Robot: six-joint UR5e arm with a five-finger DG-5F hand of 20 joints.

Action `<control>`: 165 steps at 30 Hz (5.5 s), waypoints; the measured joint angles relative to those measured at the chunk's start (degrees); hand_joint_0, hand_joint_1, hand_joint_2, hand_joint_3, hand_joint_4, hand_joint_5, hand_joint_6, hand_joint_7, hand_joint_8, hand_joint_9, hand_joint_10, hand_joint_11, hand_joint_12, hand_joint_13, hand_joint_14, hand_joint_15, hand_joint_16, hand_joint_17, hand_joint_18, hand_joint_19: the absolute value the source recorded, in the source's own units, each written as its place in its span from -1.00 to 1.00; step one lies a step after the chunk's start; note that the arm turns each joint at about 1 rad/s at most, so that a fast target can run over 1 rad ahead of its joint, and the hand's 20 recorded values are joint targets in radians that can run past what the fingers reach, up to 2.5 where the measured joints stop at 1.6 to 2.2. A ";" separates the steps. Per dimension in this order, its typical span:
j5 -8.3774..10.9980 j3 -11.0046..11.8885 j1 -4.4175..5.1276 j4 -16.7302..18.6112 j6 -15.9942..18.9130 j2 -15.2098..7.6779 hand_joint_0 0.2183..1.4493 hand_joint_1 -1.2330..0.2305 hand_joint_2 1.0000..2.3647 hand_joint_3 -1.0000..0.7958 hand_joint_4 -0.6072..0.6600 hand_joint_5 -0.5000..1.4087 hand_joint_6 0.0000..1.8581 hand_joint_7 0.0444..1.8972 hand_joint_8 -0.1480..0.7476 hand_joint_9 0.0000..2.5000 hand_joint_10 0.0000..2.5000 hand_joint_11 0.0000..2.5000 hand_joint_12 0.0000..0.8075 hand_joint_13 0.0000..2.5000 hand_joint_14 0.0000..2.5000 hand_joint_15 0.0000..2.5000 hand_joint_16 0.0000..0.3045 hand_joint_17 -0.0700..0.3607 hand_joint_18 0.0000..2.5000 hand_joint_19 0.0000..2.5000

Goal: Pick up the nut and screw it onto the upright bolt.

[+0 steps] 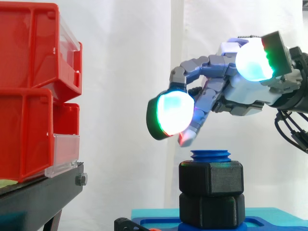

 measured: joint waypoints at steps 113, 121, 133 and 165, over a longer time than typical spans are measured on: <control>-2.69 -0.42 -1.83 4.39 -2.00 -4.36 -0.51 0.09 -1.00 -0.44 0.06 -0.41 -0.37 0.43 -0.18 0.14 -1.00 -0.94 -0.61 -0.27 -1.00 -1.00 -0.94 -0.59 -0.57 -1.00; -3.08 -0.42 -2.28 4.50 -1.91 -4.36 -0.57 0.12 -1.00 -0.44 0.07 -0.41 -0.38 0.41 -0.08 0.19 -1.00 -0.95 -0.56 -0.21 -1.00 -1.00 -0.94 -0.58 -0.47 -1.00; -4.88 -0.01 -2.99 4.41 -0.94 -4.29 -0.62 0.20 -1.00 -0.44 0.37 -0.57 -0.46 -0.06 -0.10 -0.13 -1.00 -1.00 -0.38 -0.40 -1.00 -1.00 -0.81 -0.38 -0.65 -1.00; -5.66 0.66 -1.05 4.07 2.13 -4.62 -0.74 0.08 -1.00 -0.44 0.19 -0.73 -0.46 -0.24 -0.17 -1.00 -1.00 -1.00 -0.11 -1.00 -1.00 -1.00 -0.69 -0.18 -1.00 -1.00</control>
